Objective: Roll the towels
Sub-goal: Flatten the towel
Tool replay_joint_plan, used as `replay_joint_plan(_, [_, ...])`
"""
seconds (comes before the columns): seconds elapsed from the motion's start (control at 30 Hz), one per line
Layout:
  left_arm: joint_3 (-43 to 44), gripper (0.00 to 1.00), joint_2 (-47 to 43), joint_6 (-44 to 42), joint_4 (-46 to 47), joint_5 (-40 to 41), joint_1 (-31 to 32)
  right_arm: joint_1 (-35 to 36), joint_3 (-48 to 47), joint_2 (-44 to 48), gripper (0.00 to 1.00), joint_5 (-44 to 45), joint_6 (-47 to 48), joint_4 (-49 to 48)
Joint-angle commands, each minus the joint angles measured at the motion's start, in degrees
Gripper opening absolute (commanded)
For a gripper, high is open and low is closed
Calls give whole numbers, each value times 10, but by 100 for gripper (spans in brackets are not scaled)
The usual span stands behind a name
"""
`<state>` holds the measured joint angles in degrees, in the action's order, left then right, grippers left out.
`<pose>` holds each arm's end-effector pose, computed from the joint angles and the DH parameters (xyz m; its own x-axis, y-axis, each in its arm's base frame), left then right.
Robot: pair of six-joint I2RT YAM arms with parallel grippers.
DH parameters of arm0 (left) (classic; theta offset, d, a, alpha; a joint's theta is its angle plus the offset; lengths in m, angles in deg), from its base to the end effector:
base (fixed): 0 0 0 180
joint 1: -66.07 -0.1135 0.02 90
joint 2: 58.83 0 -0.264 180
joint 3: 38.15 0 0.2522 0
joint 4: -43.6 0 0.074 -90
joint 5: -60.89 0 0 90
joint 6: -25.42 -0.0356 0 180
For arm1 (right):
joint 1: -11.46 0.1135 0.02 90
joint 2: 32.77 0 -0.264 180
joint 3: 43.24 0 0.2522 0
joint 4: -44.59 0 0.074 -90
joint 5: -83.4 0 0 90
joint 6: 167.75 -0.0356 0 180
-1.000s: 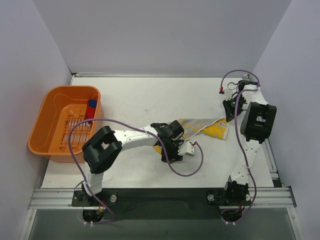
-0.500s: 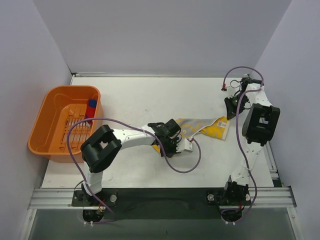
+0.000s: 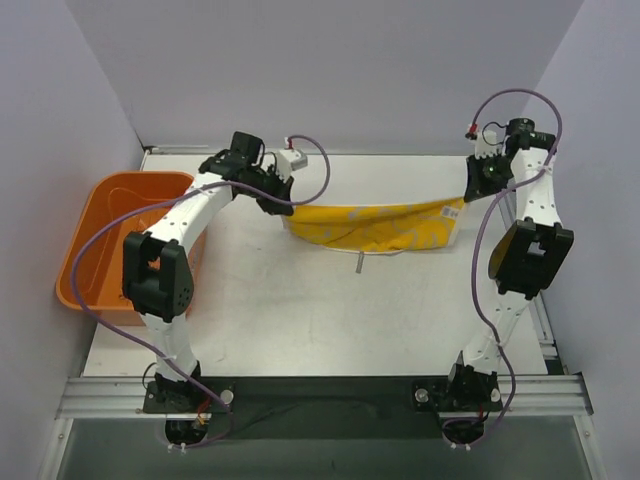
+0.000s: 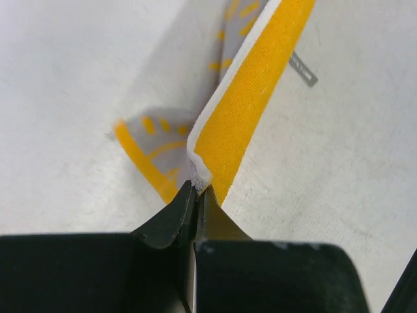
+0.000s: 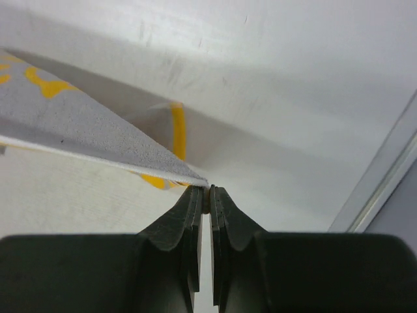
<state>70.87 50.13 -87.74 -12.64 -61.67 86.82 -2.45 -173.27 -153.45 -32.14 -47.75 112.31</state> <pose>0.3821 -0.1653 0.2770 -0.4867 0.5389 -0.6876 0.8376 0.5113 -0.1922 0.4494 -0.0955 0.2912 -0.7145 -0.2878 -0.6377 -0.4155 0.9079 0.0557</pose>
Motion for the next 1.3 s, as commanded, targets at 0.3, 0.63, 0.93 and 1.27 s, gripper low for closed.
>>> replay_joint_plan(0.3, [431, 0, 184, 119, 12, -55, -108, 12, -203, 18, 0, -5, -122, -106])
replay_joint_plan(0.63, [73, 0, -6, -16, 34, -80, -116, 27, 131, 190, 0, -50, 33, -196])
replay_joint_plan(0.93, [-250, 0, -115, -116, 37, -57, -87, 66, 462, 308, 0, -20, 201, -187])
replay_joint_plan(1.27, [-273, 40, -131, -164, -70, -43, -63, 129, 508, 321, 60, 29, 309, -15])
